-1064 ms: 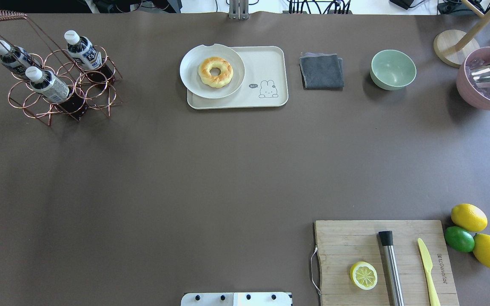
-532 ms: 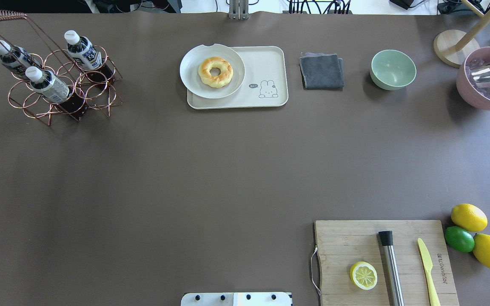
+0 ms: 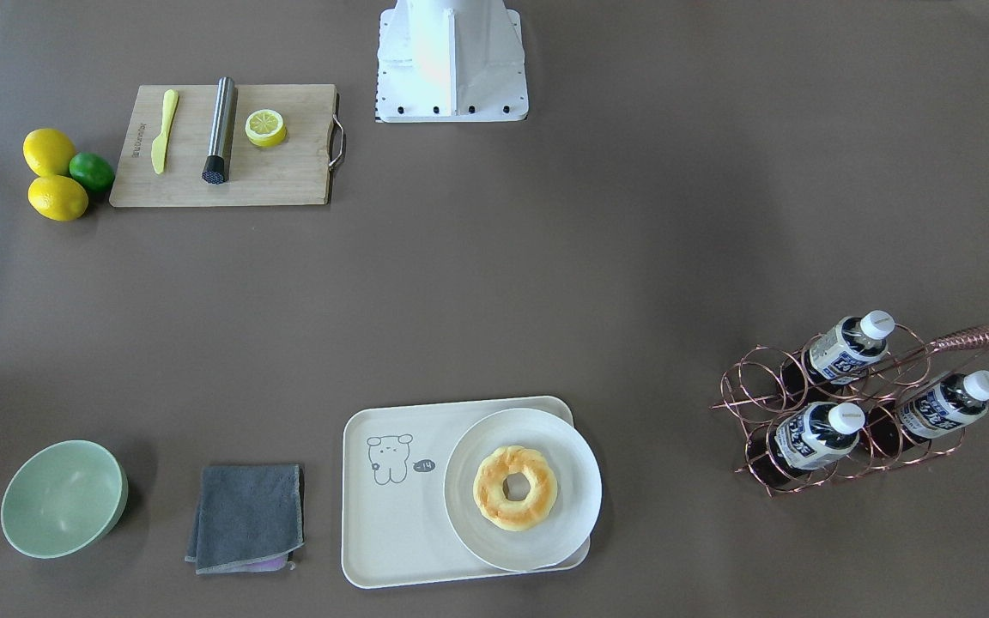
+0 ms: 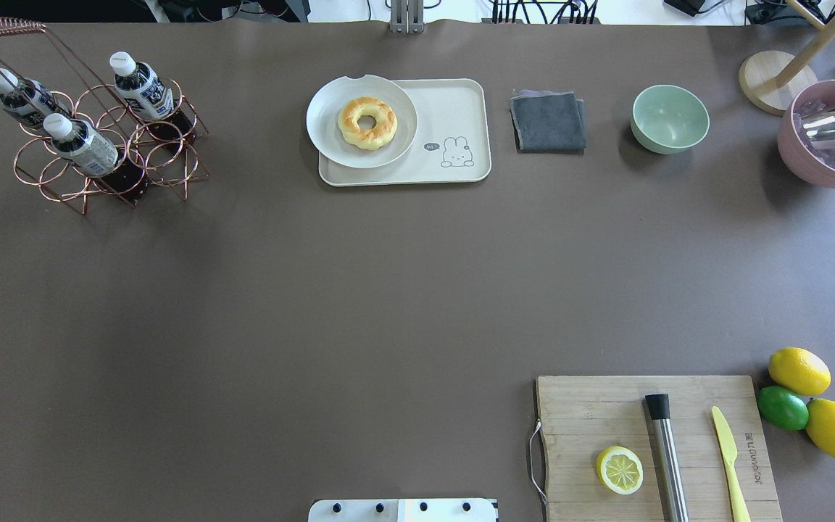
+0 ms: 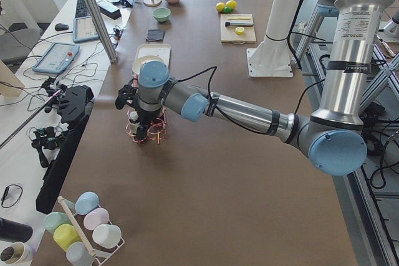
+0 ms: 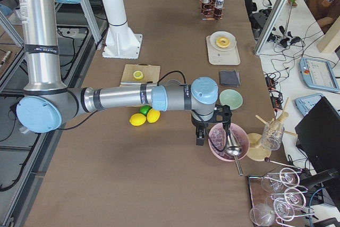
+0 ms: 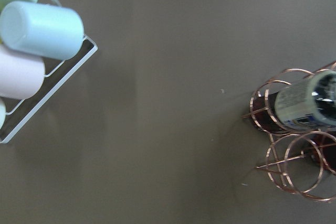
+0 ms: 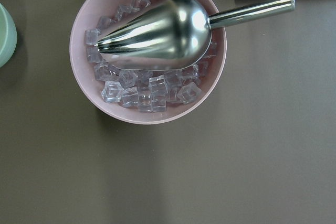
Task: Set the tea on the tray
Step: 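Move the left gripper to the copper wire rack above a white-capped bottle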
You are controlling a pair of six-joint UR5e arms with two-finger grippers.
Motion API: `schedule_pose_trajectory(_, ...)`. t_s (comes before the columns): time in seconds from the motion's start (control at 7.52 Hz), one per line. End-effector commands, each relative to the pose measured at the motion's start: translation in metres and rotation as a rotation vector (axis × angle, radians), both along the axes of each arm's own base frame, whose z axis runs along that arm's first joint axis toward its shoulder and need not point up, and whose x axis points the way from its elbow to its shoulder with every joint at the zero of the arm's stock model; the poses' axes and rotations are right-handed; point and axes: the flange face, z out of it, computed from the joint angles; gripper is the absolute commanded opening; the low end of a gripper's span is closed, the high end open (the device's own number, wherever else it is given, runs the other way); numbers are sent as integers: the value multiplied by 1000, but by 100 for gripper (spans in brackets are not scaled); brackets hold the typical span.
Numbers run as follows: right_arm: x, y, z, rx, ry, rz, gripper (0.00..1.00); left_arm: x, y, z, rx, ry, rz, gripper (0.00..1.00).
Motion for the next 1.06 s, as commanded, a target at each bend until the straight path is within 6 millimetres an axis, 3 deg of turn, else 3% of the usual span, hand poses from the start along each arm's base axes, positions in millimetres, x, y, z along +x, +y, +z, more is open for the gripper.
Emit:
schedule_pose_trajectory(0.0,-8,-3,-13,6,1,6,100,62,2,-45,91,87,12,98)
schedule_pose_trajectory(0.27,-12,-8,-16,10,9,-2,100,95,8,-60,125,154,13,98)
schedule_pose_trajectory(0.4,-13,-8,-16,12,7,-4,100,104,5,-87,115,187,-16,98)
schedule_pose_trajectory(0.53,-12,-6,-15,10,6,-3,100,105,9,-96,129,191,-15,98)
schedule_pose_trajectory(0.8,-12,-3,-12,6,6,-5,100,118,13,-106,146,130,-60,98)
schedule_pose_trajectory(0.93,-12,-2,-11,4,6,-5,100,141,28,-129,111,83,-111,98)
